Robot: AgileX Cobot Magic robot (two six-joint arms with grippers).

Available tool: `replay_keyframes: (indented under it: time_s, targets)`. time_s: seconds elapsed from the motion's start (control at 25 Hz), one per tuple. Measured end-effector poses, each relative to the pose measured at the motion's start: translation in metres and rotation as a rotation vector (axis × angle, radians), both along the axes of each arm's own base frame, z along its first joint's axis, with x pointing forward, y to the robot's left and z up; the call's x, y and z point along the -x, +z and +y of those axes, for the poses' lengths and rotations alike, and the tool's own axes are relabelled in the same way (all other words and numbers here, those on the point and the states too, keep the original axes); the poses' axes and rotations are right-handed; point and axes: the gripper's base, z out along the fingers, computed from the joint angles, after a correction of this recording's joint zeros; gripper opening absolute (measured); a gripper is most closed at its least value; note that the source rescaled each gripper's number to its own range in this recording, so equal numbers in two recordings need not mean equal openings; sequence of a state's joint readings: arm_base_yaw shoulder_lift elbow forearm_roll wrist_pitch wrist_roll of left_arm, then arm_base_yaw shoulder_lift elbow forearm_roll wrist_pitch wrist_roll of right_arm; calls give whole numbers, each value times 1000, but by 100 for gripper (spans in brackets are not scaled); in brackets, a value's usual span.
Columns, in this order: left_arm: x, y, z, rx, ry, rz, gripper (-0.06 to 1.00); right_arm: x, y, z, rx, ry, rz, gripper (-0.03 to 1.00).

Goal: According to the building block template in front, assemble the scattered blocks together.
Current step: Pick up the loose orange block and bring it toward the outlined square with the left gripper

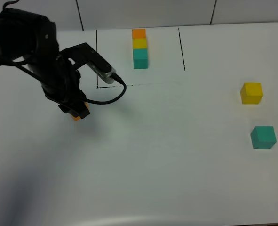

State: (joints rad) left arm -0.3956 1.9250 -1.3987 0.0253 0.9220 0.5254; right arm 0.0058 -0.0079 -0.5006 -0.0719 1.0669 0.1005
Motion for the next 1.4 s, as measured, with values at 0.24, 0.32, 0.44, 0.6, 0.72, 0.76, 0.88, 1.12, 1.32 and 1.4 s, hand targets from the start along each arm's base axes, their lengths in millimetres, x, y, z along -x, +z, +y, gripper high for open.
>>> replay_keyframes:
  time_s: [0.24,0.32,0.44,0.6,0.72,0.76,0.88,1.12,1.32,1.4]
  targets:
    - [-15,-4,-52,-37,-265,47,0,0,0,0,0,0,0,72]
    - [-18,-8,-70,-47,-337,57,0,0,0,0,0,0,0,72]
    - [-22,-17,-91,-54,-420,60,0,0,0,0,0,0,0,72]
    - [-28,-29,-110,-53,-481,49,0,0,0,0,0,0,0,72]
    - [-31,-39,-119,-58,-511,52,0,0,0,0,0,0,0,72]
    - [-31,-42,-122,-59,-518,54,0,0,0,0,0,0,0,72]
    - [-33,-51,-125,-62,-534,59,0,0,0,0,0,0,0,72]
    - [-37,-58,-128,-51,-545,28,0,0,0,0,-1,1,0,72]
    - [-39,-59,-129,-46,-565,11,0,0,0,0,-1,1,0,72]
    - [-39,-62,-129,-48,-568,16,0,0,0,0,-1,1,0,72]
